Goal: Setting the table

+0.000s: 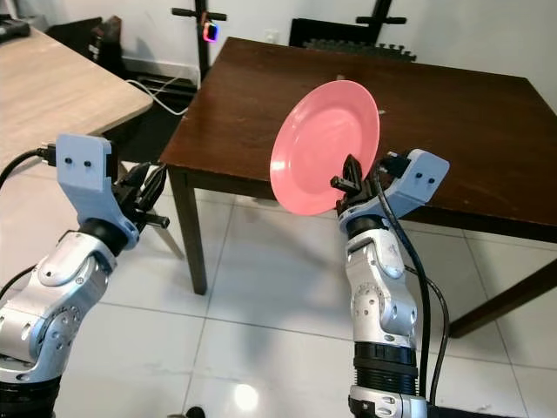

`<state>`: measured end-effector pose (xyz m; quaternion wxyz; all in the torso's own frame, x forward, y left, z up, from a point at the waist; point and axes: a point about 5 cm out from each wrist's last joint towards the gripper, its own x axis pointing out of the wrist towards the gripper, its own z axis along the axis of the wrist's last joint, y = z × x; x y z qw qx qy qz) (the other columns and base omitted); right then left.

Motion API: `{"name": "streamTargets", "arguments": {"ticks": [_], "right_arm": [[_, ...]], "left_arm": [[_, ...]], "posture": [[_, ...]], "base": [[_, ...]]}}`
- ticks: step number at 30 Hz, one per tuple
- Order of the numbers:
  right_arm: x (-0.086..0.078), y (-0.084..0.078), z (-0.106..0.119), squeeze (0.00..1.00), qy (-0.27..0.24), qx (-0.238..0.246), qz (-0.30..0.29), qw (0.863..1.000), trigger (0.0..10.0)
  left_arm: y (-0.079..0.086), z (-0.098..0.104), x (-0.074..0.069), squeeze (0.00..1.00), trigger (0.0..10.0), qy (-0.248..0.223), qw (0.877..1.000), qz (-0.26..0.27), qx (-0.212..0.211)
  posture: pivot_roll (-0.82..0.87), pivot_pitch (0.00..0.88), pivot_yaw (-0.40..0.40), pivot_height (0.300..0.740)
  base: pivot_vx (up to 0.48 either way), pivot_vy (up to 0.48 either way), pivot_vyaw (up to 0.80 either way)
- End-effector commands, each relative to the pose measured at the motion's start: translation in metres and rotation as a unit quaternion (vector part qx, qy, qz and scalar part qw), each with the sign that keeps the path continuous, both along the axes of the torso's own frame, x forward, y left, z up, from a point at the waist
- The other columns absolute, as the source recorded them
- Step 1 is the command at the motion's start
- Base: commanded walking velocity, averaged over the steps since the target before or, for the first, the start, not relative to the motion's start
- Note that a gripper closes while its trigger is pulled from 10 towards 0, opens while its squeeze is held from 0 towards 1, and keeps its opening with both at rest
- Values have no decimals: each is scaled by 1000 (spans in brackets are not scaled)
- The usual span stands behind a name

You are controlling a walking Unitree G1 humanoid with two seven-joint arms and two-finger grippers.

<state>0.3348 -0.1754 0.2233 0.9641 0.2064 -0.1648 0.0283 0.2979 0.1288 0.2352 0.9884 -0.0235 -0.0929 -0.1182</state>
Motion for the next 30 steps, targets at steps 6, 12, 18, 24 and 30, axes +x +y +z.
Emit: {"name": "streamTargets", "arguments": {"ticks": [6, 12, 18, 24, 30], "right_arm": [[0, 0, -3, 0, 9, -18, -6, 1000, 10000], [2, -5, -3, 0, 15, -33, -27, 999, 10000], [2, -5, -4, 0, 16, -30, -28, 999, 10000], [2, -4, -6, 0, 17, -31, -28, 999, 10000], [2, -4, -8, 0, 20, -32, -29, 999, 10000]], "left_arm": [[7, -10, 2, 0, 10000, 23, 1000, 19, 2], [7, -12, 2, 0, 10000, 25, 999, 23, 6], [8, -13, 3, 0, 10000, 28, 999, 32, 12], [10, -14, 4, 0, 10000, 31, 999, 39, 13], [11, -14, 5, 0, 10000, 31, 998, 47, 15]], "posture": [[55, 104, 41, 740], [59, 105, 39, 740], [57, 105, 39, 740], [57, 106, 40, 740], [58, 106, 41, 740]], "base": [[0, 0, 0], [0, 0, 667], [0, 0, 800], [0, 0, 800], [0, 0, 800]]}}
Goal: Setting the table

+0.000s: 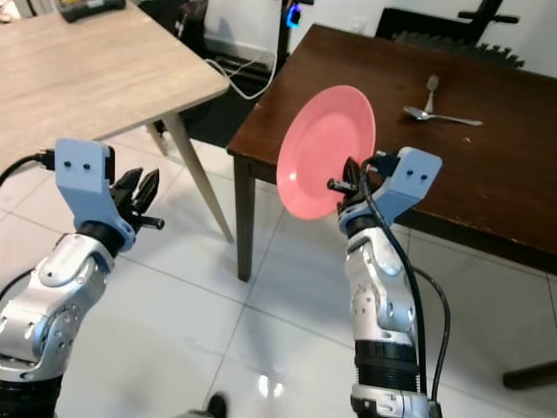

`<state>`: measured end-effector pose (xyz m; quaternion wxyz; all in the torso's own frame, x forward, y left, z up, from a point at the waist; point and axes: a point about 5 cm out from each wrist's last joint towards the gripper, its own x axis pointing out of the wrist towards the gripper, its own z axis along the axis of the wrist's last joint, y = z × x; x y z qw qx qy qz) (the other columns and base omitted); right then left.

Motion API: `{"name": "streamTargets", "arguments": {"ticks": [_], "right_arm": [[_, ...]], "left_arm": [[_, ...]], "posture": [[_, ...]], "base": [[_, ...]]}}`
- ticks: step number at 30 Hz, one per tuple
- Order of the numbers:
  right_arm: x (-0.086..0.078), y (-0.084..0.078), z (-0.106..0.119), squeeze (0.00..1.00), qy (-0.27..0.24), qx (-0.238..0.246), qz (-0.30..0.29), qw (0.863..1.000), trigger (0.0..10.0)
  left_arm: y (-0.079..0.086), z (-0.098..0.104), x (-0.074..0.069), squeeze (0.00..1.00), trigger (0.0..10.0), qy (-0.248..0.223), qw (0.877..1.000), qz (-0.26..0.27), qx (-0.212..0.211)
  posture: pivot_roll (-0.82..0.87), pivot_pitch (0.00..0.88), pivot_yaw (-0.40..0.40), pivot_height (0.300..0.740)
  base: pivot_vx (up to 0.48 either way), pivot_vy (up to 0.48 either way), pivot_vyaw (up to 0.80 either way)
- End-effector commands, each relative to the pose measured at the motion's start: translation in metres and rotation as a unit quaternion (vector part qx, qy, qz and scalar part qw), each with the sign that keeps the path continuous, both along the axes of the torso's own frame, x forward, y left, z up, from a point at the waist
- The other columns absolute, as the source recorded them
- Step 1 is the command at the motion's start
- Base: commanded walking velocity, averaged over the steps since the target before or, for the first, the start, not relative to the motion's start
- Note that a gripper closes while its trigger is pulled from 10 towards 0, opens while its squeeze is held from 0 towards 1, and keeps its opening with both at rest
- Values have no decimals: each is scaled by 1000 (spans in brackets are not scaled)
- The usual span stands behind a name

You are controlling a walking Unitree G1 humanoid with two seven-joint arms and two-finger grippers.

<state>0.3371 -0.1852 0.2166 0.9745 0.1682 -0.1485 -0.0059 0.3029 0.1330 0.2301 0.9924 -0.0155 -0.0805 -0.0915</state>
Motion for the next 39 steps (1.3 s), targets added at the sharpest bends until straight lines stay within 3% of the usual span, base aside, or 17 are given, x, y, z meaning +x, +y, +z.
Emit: {"name": "streamTargets", "arguments": {"ticks": [1, 39], "right_arm": [[-1, 7, -2, 0, -3, 1, 8, 1000, 10000], [0, 9, -2, 0, -5, -10, 23, 1000, 10000]], "left_arm": [[7, -9, 1, 0, 10000, 19, 1000, 22, 7], [17, -10, 5, 0, 10000, 12, 998, 59, 12]], "posture": [[57, 106, 41, 740], [57, 101, 37, 740]], "base": [[0, 0, 800], [23, 0, 772]]}}
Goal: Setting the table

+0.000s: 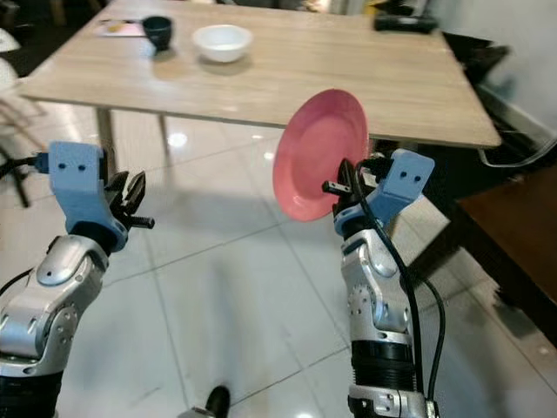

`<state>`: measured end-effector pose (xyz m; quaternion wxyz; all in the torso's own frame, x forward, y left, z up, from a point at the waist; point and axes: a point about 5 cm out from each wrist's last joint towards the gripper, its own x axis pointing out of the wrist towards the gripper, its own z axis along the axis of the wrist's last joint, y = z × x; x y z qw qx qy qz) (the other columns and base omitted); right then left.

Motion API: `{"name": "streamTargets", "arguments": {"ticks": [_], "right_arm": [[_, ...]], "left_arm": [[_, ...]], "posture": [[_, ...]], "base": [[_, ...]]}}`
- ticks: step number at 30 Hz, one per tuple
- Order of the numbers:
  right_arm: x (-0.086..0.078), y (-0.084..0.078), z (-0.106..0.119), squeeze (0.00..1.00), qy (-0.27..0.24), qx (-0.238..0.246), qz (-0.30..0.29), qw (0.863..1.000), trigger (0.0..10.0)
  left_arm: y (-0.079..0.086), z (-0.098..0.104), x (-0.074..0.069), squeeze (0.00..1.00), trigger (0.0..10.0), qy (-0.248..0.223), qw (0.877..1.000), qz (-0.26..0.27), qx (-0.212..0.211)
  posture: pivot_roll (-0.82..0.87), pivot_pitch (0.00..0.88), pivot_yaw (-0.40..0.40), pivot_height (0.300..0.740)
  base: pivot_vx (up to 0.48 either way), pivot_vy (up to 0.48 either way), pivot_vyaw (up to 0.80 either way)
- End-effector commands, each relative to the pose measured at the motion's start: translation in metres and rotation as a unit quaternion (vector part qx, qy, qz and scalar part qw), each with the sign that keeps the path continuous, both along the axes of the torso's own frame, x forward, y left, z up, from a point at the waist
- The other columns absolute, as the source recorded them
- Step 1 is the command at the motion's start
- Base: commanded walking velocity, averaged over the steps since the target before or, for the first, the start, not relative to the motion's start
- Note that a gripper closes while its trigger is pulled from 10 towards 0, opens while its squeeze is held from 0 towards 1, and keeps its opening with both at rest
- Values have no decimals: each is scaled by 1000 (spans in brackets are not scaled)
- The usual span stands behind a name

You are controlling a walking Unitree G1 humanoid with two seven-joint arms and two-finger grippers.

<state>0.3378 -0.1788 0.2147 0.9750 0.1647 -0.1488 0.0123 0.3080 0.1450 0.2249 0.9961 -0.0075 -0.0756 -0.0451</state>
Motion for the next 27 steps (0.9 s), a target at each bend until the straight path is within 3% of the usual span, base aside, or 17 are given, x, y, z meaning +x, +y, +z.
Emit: {"name": "streamTargets", "arguments": {"ticks": [1, 21, 27], "right_arm": [[-1, 4, 0, 0, -2, -3, 9, 1000, 10000], [-4, 5, 1, 0, -14, 9, 10, 1000, 10000], [-2, -3, 0, 0, -6, 30, -3, 1000, 10000]], "left_arm": [[6, -5, 0, 0, 10000, 8, 1000, 14, 8], [9, -6, 0, 0, 10000, 8, 1000, 25, 4], [8, -5, 0, 0, 10000, 7, 1000, 22, 5]], "posture": [[57, 101, 37, 740], [57, 109, 36, 740], [57, 109, 37, 740]], "base": [[458, 0, 0], [458, 0, 0], [458, 0, -744]]}}
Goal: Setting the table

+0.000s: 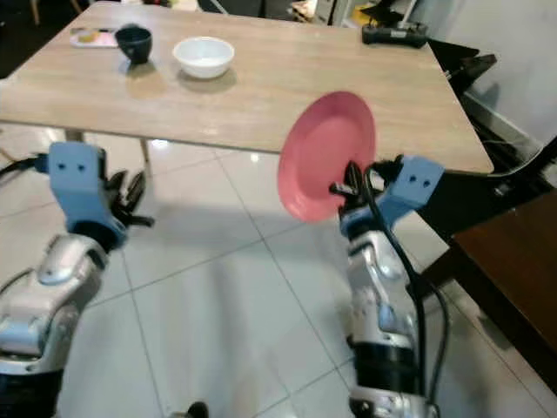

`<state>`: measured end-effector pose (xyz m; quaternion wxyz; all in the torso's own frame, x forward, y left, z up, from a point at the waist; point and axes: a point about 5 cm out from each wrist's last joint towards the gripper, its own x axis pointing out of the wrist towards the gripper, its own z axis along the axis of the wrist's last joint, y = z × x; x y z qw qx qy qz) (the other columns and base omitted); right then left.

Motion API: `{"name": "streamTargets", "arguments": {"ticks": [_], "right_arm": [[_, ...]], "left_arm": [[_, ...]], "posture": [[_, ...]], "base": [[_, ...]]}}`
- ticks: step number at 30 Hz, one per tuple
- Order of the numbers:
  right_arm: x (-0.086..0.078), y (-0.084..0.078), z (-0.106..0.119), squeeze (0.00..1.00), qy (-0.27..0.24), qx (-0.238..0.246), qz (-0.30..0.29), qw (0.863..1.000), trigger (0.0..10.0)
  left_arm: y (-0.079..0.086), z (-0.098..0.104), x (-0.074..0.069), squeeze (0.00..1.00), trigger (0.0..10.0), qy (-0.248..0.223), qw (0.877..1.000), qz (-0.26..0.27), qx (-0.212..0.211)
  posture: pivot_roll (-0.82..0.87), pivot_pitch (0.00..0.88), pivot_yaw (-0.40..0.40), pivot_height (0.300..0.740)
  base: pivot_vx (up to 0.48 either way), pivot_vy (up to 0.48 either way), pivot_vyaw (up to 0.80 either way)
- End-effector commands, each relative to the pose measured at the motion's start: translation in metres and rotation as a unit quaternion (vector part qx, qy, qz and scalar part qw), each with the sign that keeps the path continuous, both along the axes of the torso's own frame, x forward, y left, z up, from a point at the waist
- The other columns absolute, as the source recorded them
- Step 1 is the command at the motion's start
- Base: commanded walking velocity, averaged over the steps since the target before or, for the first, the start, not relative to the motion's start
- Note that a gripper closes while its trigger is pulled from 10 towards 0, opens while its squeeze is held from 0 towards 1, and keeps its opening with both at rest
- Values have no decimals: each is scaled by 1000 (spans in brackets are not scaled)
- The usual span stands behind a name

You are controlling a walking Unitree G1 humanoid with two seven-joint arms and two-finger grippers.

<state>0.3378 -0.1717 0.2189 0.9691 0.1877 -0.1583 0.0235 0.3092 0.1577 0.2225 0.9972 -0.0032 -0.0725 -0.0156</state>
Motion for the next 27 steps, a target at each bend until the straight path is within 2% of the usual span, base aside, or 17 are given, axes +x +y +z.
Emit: {"name": "streamTargets", "arguments": {"ticks": [1, 4, 10, 17, 25, 27], "right_arm": [[-2, -10, -4, 0, 5, 8, -16, 1000, 10000], [-3, -10, -3, 0, 1, 2, -17, 1000, 10000], [-3, -8, -2, 0, -3, -3, -11, 1000, 10000], [-5, 5, 2, 0, -24, -13, 26, 999, 10000], [-5, 6, 4, 0, -27, -16, 27, 999, 10000], [-4, 5, 4, 0, -27, -12, 23, 999, 10000]], "left_arm": [[-4, -3, -1, 0, 10000, 4, 1000, -8, 3], [-5, -3, -1, 0, 10000, 4, 1000, -9, 3], [-5, -3, -1, 0, 10000, 3, 1000, -9, 4], [-5, -3, -1, 0, 10000, 2, 1000, -9, 7], [-6, -3, -1, 0, 10000, 2, 1000, -10, 8], [-6, -3, -1, 0, 10000, 1, 1000, -10, 7]], "posture": [[57, 109, 37, 740], [57, 108, 38, 740], [57, 109, 38, 740], [63, 110, 37, 740], [63, 109, 36, 740], [64, 109, 36, 740]], "base": [[458, 0, -800], [458, 0, -800], [458, 0, 0], [456, 0, 0], [457, 0, 770], [454, 0, 0]]}}
